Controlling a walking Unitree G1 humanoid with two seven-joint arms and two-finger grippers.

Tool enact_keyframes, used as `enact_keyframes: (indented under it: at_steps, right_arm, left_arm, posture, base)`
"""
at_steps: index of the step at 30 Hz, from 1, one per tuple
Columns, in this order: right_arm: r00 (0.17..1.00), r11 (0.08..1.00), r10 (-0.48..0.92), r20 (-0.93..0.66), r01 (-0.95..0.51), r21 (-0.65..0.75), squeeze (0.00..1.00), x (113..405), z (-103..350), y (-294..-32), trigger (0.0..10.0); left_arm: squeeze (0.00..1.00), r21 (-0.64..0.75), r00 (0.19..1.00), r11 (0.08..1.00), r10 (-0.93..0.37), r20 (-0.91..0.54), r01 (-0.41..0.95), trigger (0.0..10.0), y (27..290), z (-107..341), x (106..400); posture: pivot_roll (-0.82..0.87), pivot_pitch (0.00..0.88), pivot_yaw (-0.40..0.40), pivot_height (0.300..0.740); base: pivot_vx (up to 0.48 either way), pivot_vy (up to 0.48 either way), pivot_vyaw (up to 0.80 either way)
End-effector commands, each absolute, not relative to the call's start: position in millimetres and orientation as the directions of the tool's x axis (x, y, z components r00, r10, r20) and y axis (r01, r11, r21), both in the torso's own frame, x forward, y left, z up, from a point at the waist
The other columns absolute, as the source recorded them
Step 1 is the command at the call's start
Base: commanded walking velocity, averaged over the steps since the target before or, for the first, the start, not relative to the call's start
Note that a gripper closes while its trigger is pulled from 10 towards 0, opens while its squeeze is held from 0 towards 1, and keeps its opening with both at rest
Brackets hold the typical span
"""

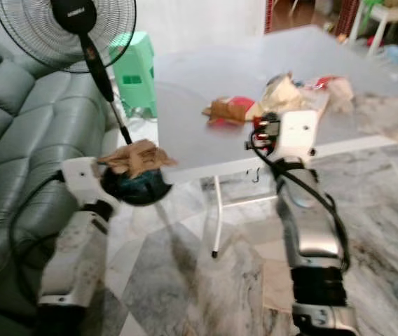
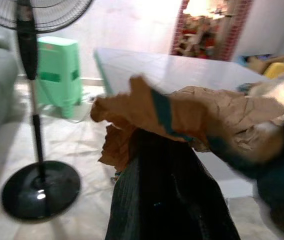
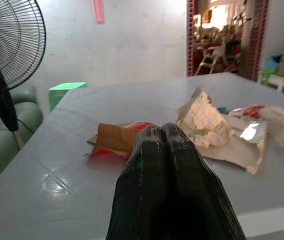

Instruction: Picking trash to rubbish bin

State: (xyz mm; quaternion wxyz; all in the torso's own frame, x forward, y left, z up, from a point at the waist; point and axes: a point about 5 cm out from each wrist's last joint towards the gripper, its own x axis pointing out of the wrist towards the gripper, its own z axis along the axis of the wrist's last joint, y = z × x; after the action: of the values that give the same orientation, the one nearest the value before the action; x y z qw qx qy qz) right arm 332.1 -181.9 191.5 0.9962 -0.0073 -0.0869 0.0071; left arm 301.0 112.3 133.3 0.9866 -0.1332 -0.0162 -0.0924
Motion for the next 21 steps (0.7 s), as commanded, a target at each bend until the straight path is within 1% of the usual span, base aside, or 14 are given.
enact_keyframes:
  at_steps: [1,3,4,21]
  right_arm:
    - [0.977,0.999,0.042,0.208,-0.041,-0.012,0.0,333.7,200.2,-172.2,10.0]
    - [0.978,0.999,0.041,0.206,-0.039,-0.013,0.0,334.1,200.3,-171.8,10.0]
    - [0.978,0.999,0.04,0.205,-0.038,-0.015,0.0,334.2,200.2,-171.7,10.0]
    - [0.977,0.999,0.03,0.209,-0.026,-0.023,0.0,335.3,201.8,-173.8,10.0]
  left_arm:
    - [0.0,-0.239,0.986,0.957,-0.152,0.068,0.164,0.0,123.4,136.8,302.2]
    - [0.0,-0.237,0.986,0.957,-0.155,0.067,0.166,0.0,123.2,136.9,302.2]
    - [0.0,-0.235,0.985,0.957,-0.156,0.066,0.168,0.0,123.1,136.8,302.2]
    - [0.0,-0.232,0.983,0.956,-0.17,0.068,0.182,0.0,120.0,136.4,302.4]
  posture:
    - [-0.03,0.042,0.079,0.74]
    - [-0.03,0.042,0.079,0.74]
    - [-0.03,0.04,0.079,0.74]
    - [-0.04,0.042,0.077,0.74]
  base:
    - [0.0,0.0,0.0]
    - [0.0,0.0,0.0]
    - [0.0,0.0,-0.64]
    - [0.0,0.0,-0.8]
